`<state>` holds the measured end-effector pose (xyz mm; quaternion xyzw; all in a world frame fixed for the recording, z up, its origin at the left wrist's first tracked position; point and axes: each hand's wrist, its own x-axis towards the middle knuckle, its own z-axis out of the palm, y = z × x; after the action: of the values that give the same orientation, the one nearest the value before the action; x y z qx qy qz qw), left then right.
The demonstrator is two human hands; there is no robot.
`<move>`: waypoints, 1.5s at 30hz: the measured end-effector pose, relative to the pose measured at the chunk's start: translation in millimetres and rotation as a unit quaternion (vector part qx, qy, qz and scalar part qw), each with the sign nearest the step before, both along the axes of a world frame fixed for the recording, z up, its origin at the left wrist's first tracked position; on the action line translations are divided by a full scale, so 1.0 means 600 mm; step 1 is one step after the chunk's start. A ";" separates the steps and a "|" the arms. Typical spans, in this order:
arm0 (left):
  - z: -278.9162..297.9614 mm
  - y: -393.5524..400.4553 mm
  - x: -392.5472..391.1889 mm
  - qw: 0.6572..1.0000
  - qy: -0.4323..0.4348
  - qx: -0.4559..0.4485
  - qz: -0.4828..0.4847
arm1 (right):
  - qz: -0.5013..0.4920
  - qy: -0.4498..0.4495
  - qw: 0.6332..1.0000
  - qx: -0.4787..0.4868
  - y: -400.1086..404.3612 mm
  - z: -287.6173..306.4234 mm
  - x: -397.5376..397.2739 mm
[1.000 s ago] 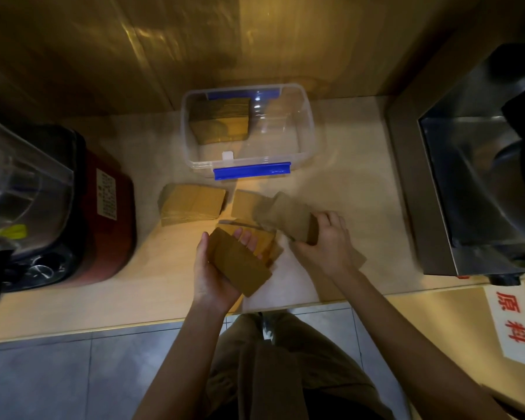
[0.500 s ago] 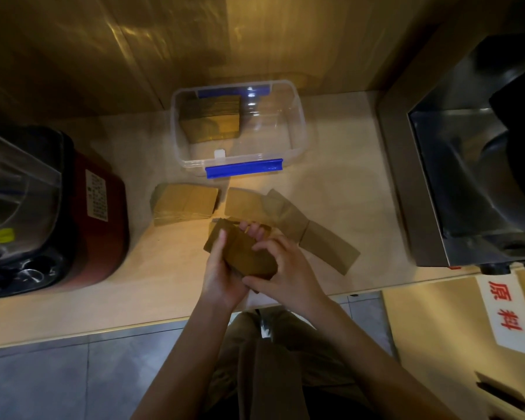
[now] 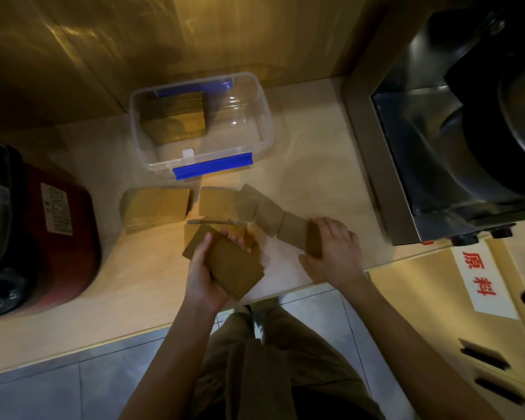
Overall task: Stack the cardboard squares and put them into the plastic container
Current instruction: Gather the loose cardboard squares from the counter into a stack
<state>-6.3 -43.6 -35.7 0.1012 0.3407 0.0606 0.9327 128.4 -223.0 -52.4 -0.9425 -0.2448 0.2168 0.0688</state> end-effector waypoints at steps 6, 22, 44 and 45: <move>-0.001 -0.001 -0.001 1.000 0.028 -0.008 0.001 | 0.004 0.031 0.999 -0.038 -0.003 -0.016 0.007; -0.002 0.008 -0.004 0.997 0.048 -0.041 0.046 | 0.081 -0.054 0.994 0.048 0.060 0.030 0.047; -0.005 0.031 -0.035 0.988 0.063 -0.049 0.133 | 0.170 -0.016 0.980 0.101 0.223 -0.042 0.034; -0.006 0.030 -0.036 0.987 0.066 -0.048 0.135 | 0.174 -0.012 0.980 0.098 0.222 -0.043 0.035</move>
<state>-27.9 -25.3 -39.5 0.0131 0.4149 0.1622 0.8952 149.5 -89.8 -78.1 -0.8766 -0.4263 0.1886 0.1192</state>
